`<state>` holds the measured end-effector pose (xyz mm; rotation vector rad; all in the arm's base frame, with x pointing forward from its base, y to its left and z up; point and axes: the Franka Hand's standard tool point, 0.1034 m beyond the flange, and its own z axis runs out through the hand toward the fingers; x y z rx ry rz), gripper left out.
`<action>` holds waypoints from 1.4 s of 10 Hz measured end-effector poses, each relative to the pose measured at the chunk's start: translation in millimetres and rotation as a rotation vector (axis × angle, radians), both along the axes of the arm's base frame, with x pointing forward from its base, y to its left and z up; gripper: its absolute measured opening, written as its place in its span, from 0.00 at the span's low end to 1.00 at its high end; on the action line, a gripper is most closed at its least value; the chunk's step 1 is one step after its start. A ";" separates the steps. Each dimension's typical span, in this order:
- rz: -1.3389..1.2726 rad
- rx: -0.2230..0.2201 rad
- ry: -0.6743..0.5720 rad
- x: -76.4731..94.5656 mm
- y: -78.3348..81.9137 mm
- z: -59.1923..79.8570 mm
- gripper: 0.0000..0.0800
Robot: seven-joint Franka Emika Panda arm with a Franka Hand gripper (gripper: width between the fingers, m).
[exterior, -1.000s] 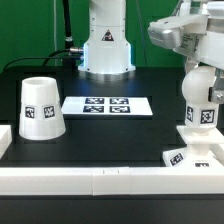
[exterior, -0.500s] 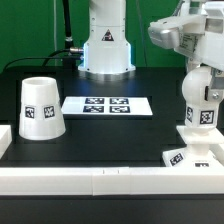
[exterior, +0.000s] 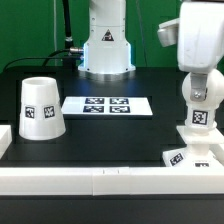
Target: Assemble lamp
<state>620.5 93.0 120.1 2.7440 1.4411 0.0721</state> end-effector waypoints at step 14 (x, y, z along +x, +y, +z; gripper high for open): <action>-1.141 0.117 0.021 -0.7 -2.4 -1.7 0.72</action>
Offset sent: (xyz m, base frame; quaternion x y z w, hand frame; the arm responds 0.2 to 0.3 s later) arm 0.0000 0.0000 0.0000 0.0000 0.0000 0.1296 0.9916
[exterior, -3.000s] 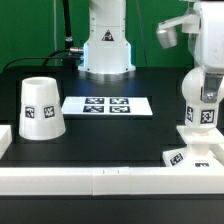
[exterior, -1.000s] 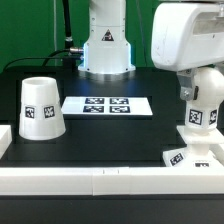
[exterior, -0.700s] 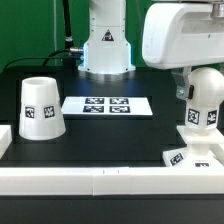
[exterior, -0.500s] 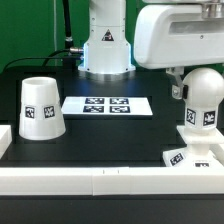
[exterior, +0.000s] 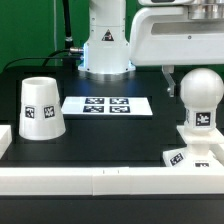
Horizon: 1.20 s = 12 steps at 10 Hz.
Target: Assemble lamp
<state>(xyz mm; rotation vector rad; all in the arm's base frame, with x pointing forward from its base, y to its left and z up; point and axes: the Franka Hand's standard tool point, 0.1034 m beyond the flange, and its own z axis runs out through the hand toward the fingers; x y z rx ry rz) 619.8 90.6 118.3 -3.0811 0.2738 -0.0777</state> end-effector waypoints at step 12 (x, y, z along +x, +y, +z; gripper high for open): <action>-1.001 0.128 0.113 -3.0 9.2 -2.2 0.72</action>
Offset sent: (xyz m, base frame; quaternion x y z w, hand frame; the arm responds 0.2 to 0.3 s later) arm -0.0074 -0.0007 -0.0038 0.0218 -0.0156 0.2396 0.9705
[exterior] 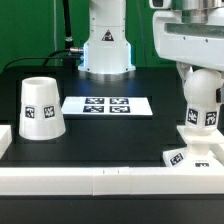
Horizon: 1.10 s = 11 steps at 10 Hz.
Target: Assemble lamp
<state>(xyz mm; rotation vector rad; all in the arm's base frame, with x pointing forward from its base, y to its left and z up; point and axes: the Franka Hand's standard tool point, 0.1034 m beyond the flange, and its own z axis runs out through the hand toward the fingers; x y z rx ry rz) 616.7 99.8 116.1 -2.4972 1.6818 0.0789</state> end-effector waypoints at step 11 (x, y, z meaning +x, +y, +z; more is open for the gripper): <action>1.091 -0.071 -0.109 -1.4 -3.0 2.4 0.87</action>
Offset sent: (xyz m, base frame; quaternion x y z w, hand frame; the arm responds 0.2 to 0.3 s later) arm -0.0012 -0.0049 0.0054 -0.0130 0.0207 -0.2618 0.9648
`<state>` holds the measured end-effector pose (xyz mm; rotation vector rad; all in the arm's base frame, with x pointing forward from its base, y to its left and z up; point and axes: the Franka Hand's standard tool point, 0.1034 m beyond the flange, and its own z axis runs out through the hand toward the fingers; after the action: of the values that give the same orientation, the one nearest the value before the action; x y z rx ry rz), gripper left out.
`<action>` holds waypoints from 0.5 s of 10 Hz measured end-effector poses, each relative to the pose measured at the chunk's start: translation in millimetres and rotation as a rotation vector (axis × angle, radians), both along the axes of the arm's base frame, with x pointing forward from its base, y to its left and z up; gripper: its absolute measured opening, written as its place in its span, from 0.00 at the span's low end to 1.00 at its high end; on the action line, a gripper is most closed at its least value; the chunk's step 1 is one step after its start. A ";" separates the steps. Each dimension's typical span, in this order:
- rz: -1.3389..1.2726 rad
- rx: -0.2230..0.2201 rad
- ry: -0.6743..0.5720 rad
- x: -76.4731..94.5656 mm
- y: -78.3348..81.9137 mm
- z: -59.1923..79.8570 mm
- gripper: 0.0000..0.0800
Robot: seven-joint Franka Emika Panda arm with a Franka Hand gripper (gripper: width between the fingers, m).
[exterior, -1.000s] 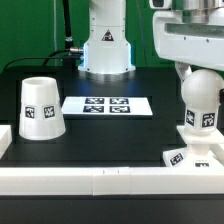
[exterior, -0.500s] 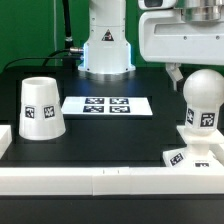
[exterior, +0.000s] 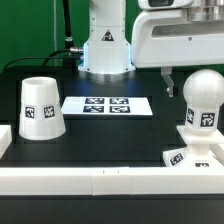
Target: Assemble lamp
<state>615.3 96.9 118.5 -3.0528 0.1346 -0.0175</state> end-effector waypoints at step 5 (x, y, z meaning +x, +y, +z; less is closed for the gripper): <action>0.370 -0.026 -0.030 2.2 0.2 2.3 0.87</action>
Offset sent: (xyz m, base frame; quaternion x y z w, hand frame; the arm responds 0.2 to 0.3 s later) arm 0.0000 0.0000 0.0000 0.0000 0.0000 -0.1296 0.9916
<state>617.5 97.1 120.8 -3.0487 -0.4351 -0.0413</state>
